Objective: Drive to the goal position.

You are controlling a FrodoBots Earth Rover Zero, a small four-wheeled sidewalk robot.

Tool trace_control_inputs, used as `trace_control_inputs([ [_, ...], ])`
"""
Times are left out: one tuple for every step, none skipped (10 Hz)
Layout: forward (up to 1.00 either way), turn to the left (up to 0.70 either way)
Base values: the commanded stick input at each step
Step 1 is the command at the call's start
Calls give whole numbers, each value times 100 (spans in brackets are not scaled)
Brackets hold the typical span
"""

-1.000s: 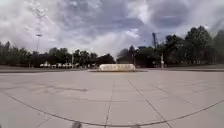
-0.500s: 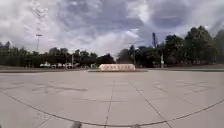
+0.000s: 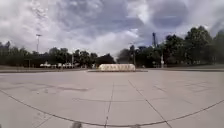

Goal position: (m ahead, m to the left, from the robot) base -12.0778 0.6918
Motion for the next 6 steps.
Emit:
trace_control_inputs([
  [6,0],
  [6,0],
  [2,0],
  [-14,0],
  [-52,0],
  [-27,0],
])
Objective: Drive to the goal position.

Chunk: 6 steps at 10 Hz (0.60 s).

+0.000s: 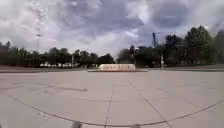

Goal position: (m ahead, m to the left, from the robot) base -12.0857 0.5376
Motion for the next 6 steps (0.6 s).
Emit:
trace_control_inputs([
  [5,0],
  [17,0],
  [67,0],
  [70,0],
  [70,0],
  [70,0],
])
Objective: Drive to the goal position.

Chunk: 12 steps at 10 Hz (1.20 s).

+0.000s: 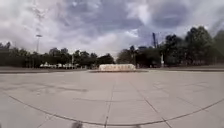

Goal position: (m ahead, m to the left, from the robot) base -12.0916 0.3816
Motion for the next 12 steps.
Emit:
trace_control_inputs([
  [70,0],
  [70,0],
  [70,0],
  [70,0],
  [70,0],
  [70,0],
  [70,0],
  [70,0],
  [70,0],
  [70,0],
  [70,0],
  [70,0],
])
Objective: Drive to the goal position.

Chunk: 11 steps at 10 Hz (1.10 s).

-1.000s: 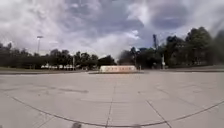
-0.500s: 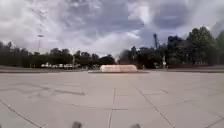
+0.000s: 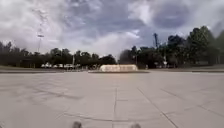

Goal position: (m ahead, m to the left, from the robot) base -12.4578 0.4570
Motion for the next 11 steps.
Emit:
trace_control_inputs([
  [70,0],
  [70,0],
  [70,-6],
  [70,-18],
  [70,-26],
  [70,0],
  [70,0],
  [70,0],
  [70,0],
  [70,0],
  [70,0],
])
